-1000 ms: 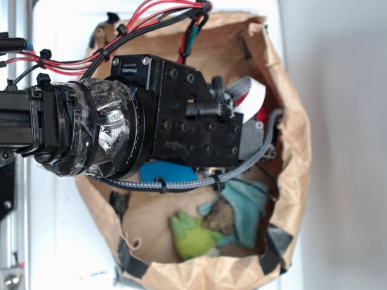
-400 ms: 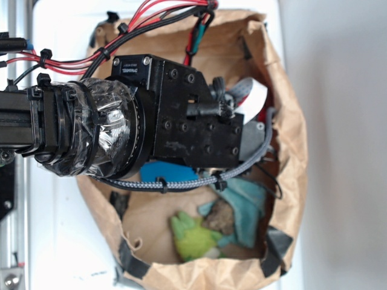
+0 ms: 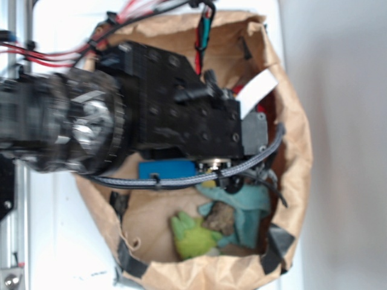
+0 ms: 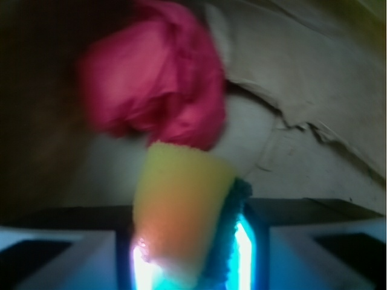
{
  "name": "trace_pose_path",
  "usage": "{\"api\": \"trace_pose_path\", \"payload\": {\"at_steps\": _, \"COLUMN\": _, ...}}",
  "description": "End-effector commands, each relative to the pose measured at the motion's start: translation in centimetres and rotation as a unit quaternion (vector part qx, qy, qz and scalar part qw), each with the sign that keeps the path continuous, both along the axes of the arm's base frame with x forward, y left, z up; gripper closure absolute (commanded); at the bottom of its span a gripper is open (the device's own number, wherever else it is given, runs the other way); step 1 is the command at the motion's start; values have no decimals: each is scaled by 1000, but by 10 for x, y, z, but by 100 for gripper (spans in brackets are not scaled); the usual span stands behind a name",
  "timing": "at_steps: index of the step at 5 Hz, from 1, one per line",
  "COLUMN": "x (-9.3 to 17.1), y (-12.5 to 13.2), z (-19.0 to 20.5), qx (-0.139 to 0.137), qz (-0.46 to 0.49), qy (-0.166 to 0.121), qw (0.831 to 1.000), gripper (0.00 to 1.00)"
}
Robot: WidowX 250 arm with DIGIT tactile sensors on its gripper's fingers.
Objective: Grab the green sponge.
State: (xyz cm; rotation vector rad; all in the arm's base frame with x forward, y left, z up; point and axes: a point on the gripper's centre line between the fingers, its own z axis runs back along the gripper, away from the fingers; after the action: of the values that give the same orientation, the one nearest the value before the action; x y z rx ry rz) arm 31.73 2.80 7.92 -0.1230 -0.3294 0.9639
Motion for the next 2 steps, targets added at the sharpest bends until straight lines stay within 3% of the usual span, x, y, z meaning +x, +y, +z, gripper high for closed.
{"api": "trace_pose_path", "payload": {"at_steps": 1, "x": -4, "y": 10, "z": 57, "qx": 37, "qz": -172, "qy": -36, "qw": 984, "gripper": 100}}
{"api": "trace_pose_path", "payload": {"at_steps": 2, "x": -7, "y": 13, "z": 74, "qx": 53, "qz": -237, "qy": -2, "qw": 970, "gripper": 100}}
